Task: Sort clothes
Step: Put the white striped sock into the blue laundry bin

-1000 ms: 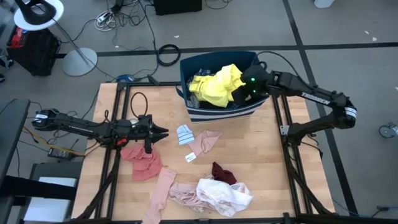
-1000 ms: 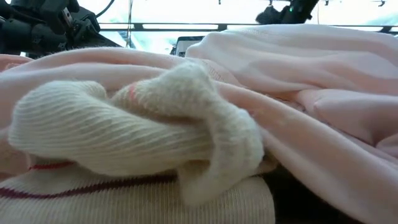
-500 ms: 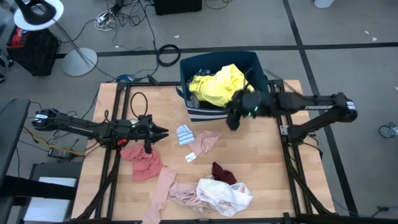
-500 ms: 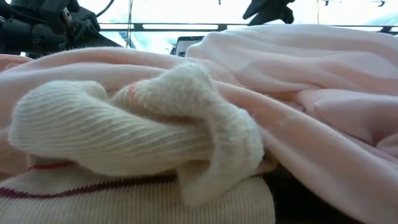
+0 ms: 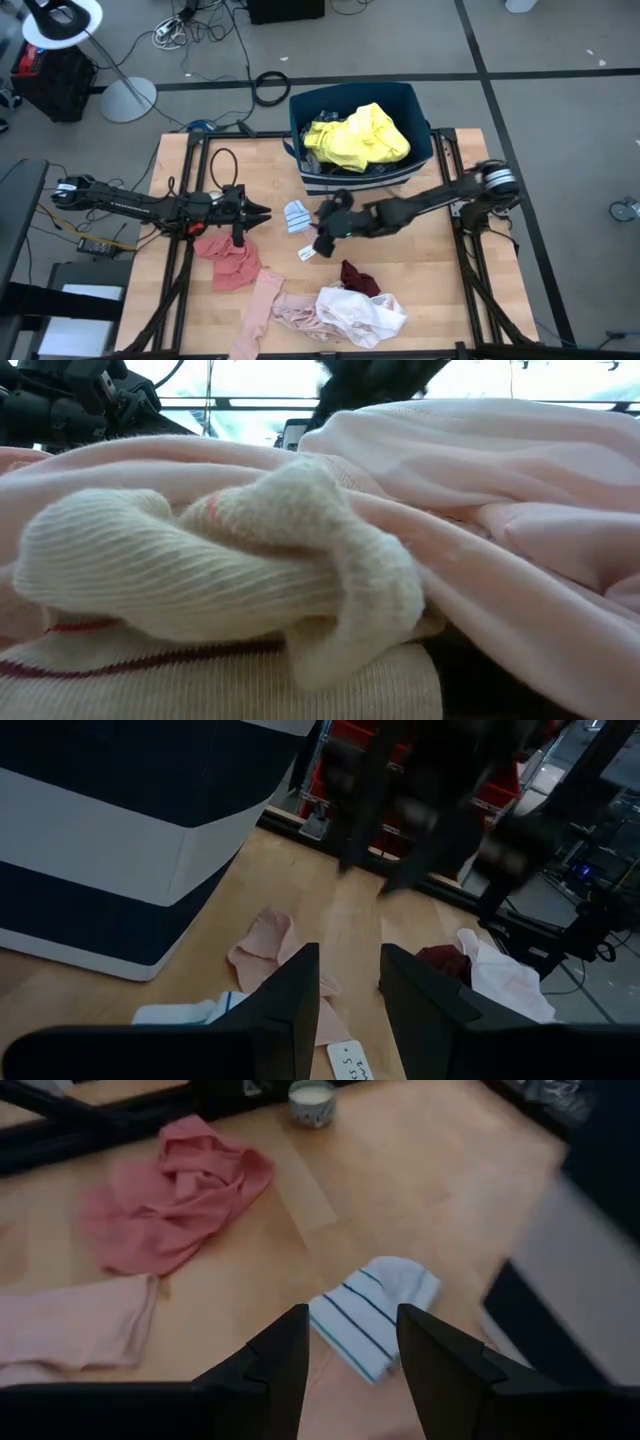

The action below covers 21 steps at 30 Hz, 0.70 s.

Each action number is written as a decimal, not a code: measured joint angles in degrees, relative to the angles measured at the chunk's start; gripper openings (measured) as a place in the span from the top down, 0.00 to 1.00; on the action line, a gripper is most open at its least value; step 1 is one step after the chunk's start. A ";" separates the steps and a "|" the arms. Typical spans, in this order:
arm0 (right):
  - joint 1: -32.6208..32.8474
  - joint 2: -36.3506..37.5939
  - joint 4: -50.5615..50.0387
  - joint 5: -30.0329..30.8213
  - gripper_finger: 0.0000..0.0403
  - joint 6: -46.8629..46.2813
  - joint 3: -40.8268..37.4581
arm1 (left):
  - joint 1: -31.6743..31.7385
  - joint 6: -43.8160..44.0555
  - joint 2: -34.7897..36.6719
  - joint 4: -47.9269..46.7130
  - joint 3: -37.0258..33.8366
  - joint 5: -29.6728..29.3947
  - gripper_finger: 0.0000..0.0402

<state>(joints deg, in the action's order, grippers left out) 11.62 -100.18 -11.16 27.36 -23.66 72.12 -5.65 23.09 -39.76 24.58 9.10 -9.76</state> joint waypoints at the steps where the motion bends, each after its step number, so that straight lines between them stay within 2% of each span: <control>1: -0.33 -2.01 2.05 0.04 0.62 0.62 0.00 | 0.02 0.05 0.01 -0.01 0.00 0.03 0.71; 14: -5.82 -23.20 18.32 0.20 0.63 -0.76 0.02 | 0.00 -0.15 0.02 -0.04 0.00 0.17 0.71; 17: -6.08 -25.08 21.54 -1.22 0.72 -1.13 0.33 | 0.02 -0.17 -0.01 -0.04 0.00 0.17 0.71; 20: -5.55 -24.43 21.59 -2.48 0.91 -0.43 0.19 | 0.02 -0.19 0.00 -0.04 0.02 0.17 0.71; 21: -5.18 -23.73 20.96 -3.03 0.95 1.37 0.08 | 0.01 -0.19 0.02 -0.09 0.02 0.17 0.71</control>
<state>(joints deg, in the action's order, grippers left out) 6.44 -123.90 9.80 24.33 -22.29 72.20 -5.64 22.90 -39.75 24.49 9.13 -9.58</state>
